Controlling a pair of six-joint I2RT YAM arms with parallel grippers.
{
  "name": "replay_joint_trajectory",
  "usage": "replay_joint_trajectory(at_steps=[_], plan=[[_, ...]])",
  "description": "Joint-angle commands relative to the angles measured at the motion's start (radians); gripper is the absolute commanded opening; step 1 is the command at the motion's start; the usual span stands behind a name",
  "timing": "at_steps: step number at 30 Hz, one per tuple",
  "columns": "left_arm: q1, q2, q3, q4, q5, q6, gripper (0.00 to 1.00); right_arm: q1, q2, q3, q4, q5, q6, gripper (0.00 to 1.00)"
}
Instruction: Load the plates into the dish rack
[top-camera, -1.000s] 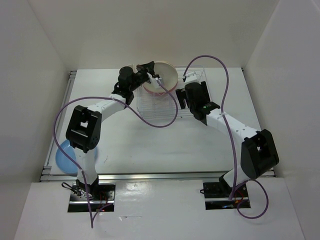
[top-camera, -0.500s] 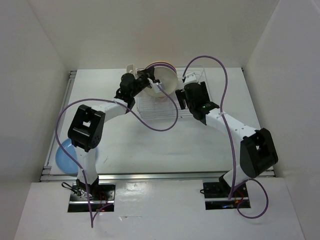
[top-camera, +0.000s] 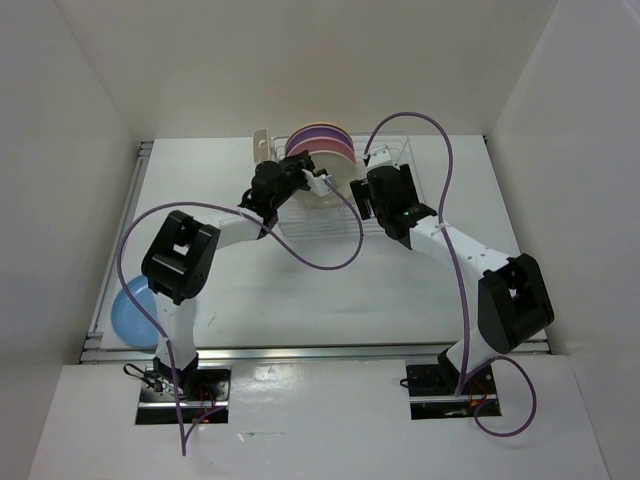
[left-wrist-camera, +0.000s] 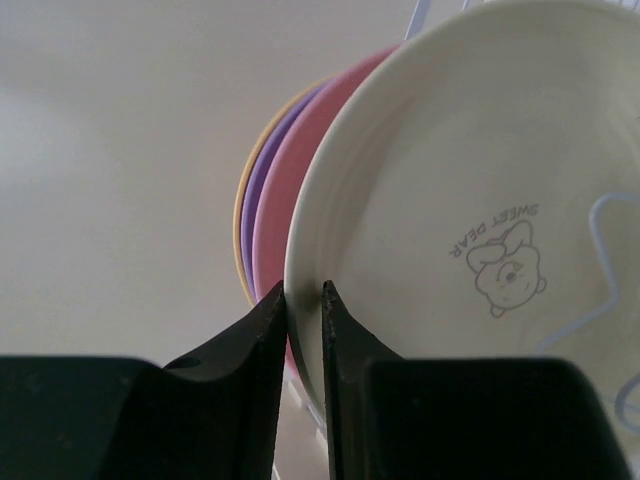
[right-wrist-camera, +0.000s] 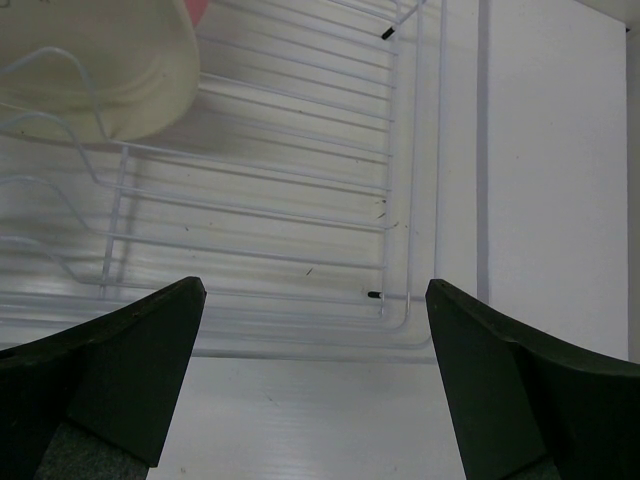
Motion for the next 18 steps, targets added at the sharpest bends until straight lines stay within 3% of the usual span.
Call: replay_joint_trajectory(at_steps=[1,5,7,9,10,18], plan=[[-0.004,0.012,-0.033,-0.043,-0.053,-0.01,0.25,-0.005,0.002,0.007,0.046,0.021,-0.007,1.0],[-0.004,0.003,-0.053,0.005,-0.11,-0.01,0.33,-0.005,0.002,0.007,0.046,0.021,-0.007,1.0],[-0.004,-0.011,-0.053,0.049,-0.13,-0.079,0.56,-0.005,-0.007,-0.002,0.055,0.021,-0.007,1.0],[-0.004,-0.024,-0.042,0.011,-0.14,-0.099,0.63,-0.005,-0.007,-0.002,0.055,0.012,-0.007,1.0],[-0.004,-0.038,-0.042,0.002,-0.14,-0.114,0.86,-0.005,-0.007,-0.002,0.055,0.012,-0.007,1.0],[0.005,-0.151,-0.03,-0.032,-0.257,-0.105,0.9,-0.005,-0.027,-0.021,0.055,0.012,-0.007,1.0]])
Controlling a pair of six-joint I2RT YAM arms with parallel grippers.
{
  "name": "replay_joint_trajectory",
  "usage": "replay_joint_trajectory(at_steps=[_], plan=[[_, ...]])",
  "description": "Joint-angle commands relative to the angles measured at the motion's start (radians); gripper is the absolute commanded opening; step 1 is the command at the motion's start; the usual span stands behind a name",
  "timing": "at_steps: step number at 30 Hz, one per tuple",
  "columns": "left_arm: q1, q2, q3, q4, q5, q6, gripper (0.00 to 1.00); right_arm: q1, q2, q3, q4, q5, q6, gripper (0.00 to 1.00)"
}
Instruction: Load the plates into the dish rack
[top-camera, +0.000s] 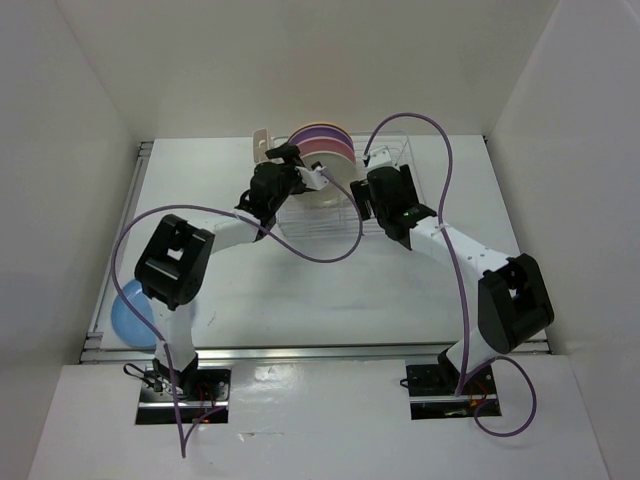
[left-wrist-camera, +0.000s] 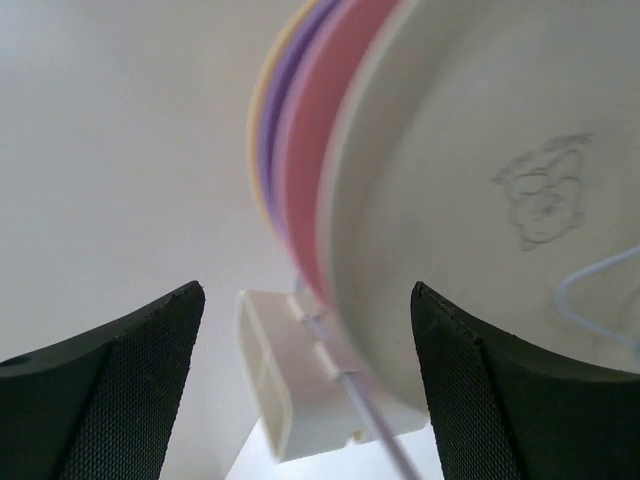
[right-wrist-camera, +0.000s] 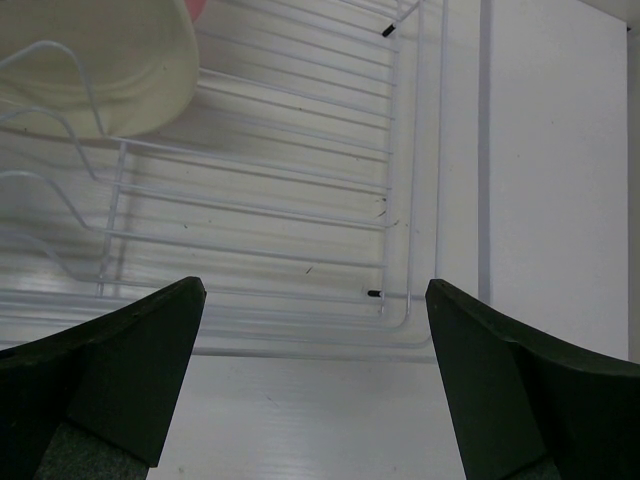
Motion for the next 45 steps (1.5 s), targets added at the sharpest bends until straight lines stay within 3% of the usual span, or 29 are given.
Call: replay_joint_trajectory(at_steps=[1,5,9,15,17,21,31,36,41,45], plan=[[0.006,-0.131,0.017,-0.014,-0.1,-0.025,0.9,-0.005,-0.038,-0.027,0.051,0.012,-0.003,1.0],[0.032,-0.211,0.029,-0.171,-0.199,-0.125,0.9,-0.005,-0.047,-0.037,0.069,0.025,-0.012,1.0],[0.1,-0.308,-0.064,-0.237,-0.222,-0.248,0.9,-0.014,-0.07,-0.058,0.112,0.054,-0.021,1.0],[0.274,-0.473,-0.152,-0.453,-0.143,-0.582,0.88,-0.014,-0.105,-0.092,0.143,0.091,-0.021,1.0],[0.333,-0.52,-0.184,-0.494,-0.005,-0.597,0.88,-0.014,-0.114,-0.101,0.143,0.091,-0.021,1.0],[0.342,-0.558,-0.228,-0.515,0.1,-0.578,0.87,-0.014,-0.114,-0.101,0.161,0.072,-0.021,1.0],[0.342,-0.46,-0.15,-0.554,0.162,-0.634,0.85,-0.014,-0.124,-0.093,0.149,0.075,-0.026,1.0],[0.373,-0.434,-0.149,-0.501,0.148,-0.71,0.87,-0.014,-0.134,-0.104,0.149,0.075,-0.035,1.0],[0.514,-0.36,-0.06,-0.671,0.218,-0.778,0.87,-0.014,-0.124,-0.104,0.149,0.075,-0.035,1.0],[0.614,-0.36,-0.06,-0.746,0.269,-0.743,0.87,-0.014,-0.115,-0.104,0.14,0.066,-0.035,1.0]])
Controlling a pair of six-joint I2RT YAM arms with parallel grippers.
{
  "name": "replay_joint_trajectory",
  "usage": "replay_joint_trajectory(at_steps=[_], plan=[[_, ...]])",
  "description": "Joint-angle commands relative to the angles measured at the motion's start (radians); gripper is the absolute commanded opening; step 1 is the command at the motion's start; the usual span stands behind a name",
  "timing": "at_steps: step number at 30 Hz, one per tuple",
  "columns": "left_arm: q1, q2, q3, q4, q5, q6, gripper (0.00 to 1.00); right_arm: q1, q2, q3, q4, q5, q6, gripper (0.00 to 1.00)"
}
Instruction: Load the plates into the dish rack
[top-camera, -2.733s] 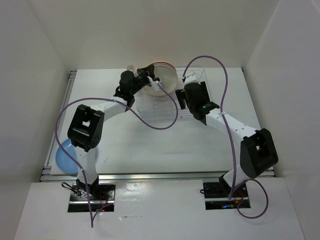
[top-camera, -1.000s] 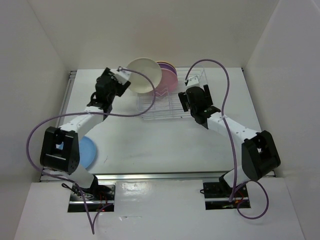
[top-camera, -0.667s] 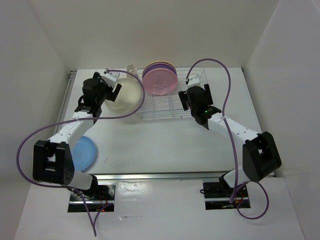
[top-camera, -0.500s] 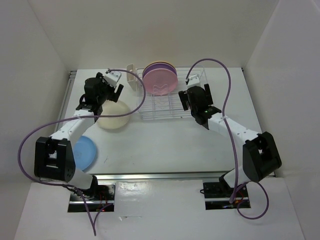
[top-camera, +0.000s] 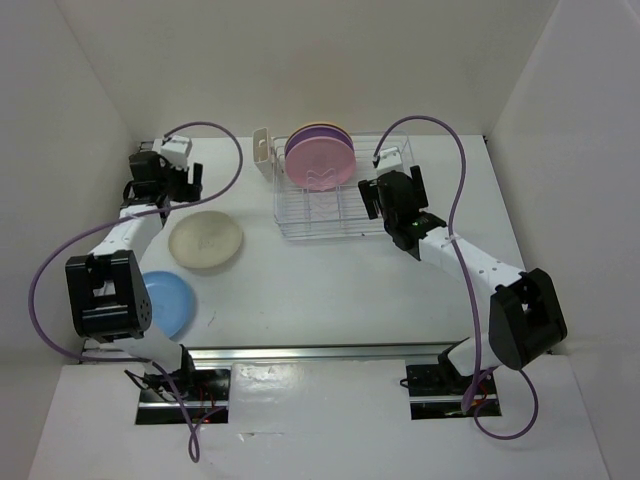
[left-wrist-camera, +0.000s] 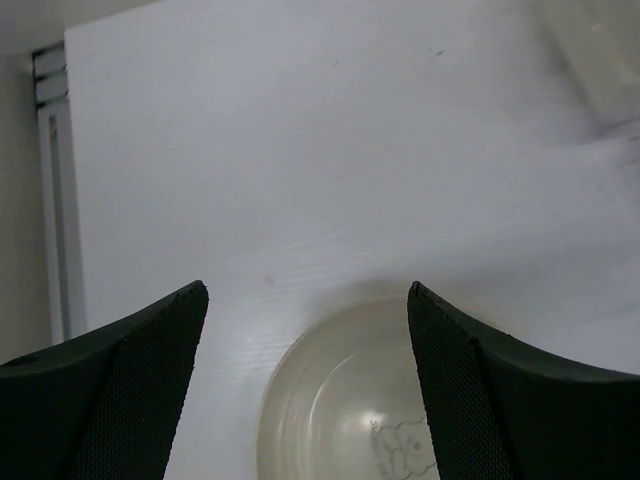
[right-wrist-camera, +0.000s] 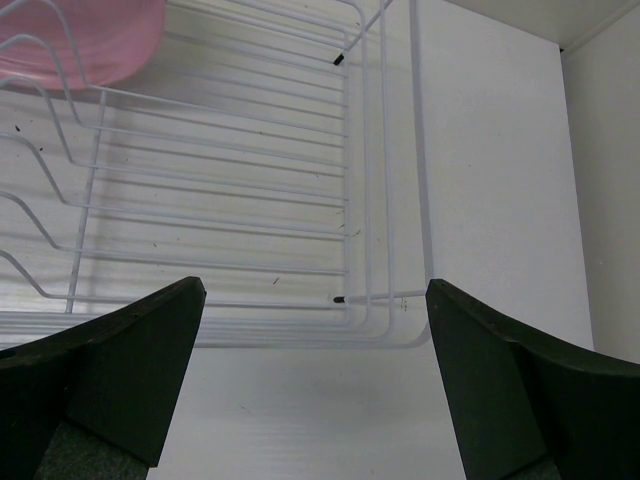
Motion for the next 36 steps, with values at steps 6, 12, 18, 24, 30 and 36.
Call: replay_joint_trajectory(at_steps=[6,12,18,24,30,36], plan=[[0.109,0.029,-0.019,-0.144,0.105,0.058,0.87,-0.007,-0.003,0.003,0.039,-0.01,0.008,1.0],[0.19,0.087,-0.061,-0.148,0.194,0.067,0.87,-0.007,-0.003,0.003,0.039,-0.001,-0.003,1.0],[0.287,0.21,0.024,-0.168,0.262,0.046,0.86,-0.007,-0.013,-0.017,0.048,-0.001,-0.012,1.0],[0.287,0.291,0.048,-0.19,0.326,0.055,0.86,-0.007,0.006,-0.006,0.048,-0.001,-0.021,1.0],[0.287,0.301,0.028,-0.2,0.395,0.07,0.82,-0.007,0.026,0.012,0.039,-0.001,-0.021,1.0],[0.287,0.333,0.059,-0.225,0.435,0.093,0.17,-0.007,0.026,0.021,0.03,-0.001,-0.021,1.0]])
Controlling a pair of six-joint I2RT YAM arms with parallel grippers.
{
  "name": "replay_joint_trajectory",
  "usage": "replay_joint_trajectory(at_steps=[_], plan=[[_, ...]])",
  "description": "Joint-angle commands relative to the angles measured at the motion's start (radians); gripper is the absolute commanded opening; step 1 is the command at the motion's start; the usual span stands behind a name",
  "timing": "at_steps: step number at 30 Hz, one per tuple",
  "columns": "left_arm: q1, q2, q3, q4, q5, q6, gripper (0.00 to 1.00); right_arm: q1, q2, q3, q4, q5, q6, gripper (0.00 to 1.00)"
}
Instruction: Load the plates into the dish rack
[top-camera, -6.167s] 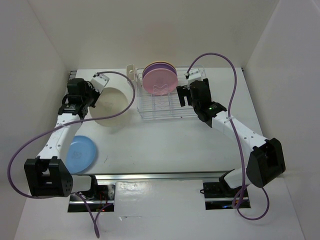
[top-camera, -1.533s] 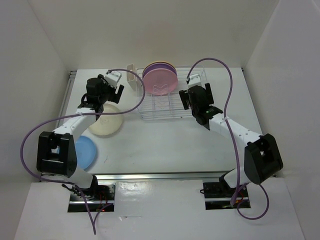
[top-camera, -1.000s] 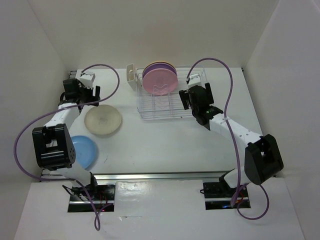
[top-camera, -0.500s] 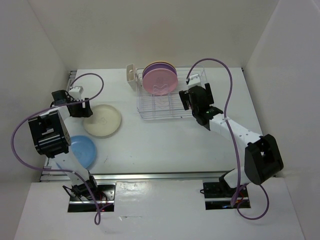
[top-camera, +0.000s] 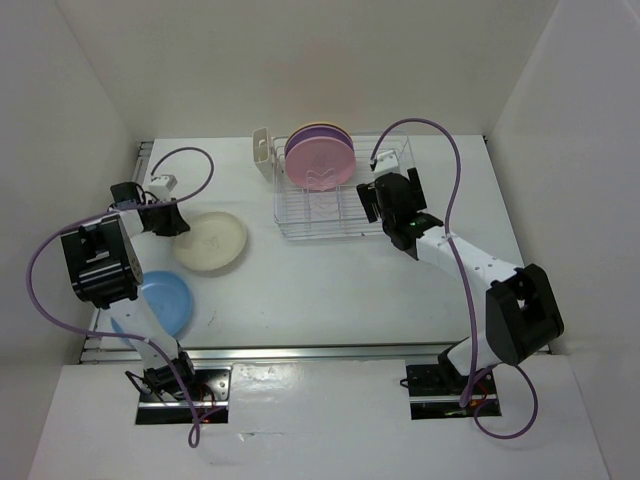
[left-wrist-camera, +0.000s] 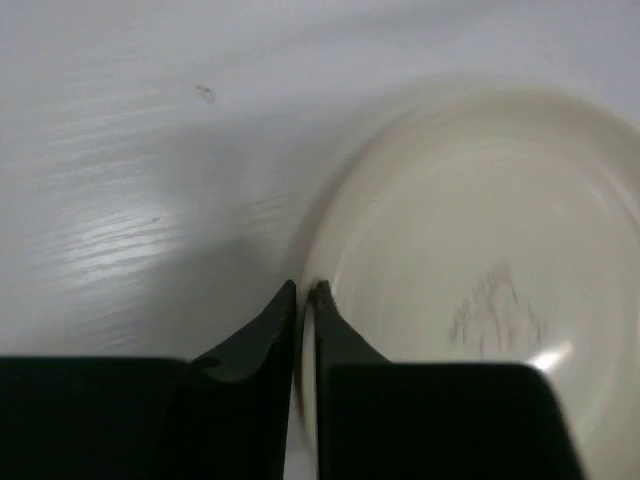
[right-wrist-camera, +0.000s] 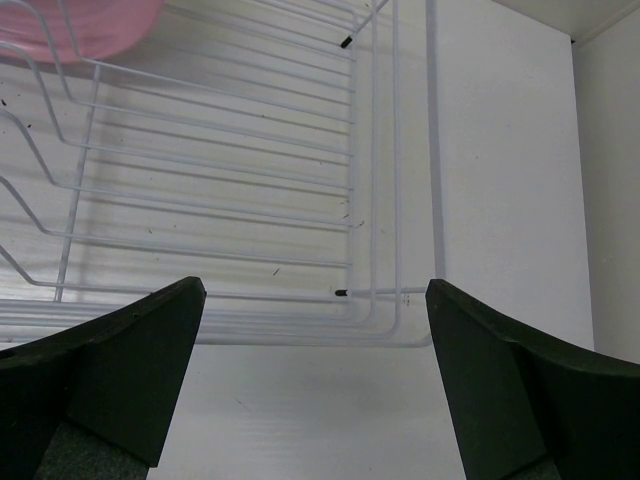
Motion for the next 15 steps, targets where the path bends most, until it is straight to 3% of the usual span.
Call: replay_joint_trajectory(at_steps=[1,2,10,15], plan=[[0.0,0.025,0.038,-0.019,0.074,0.025,0.05,-0.007,0.0,0.028,0.031,0.007,-0.006,1.0],[0.0,0.037,0.049,-0.019,0.065,0.025,0.0,-0.007,0.0,0.028,0.031,0.007,-0.006,1.0],[0.0,0.046,0.118,-0.029,0.118,-0.001,0.0,-0.007,0.0,0.028,0.031,0.007,-0.006,1.0],[0.0,0.026,0.302,-0.039,0.184,-0.056,0.0,-0.007,0.0,0.028,0.031,-0.013,0.003,1.0]])
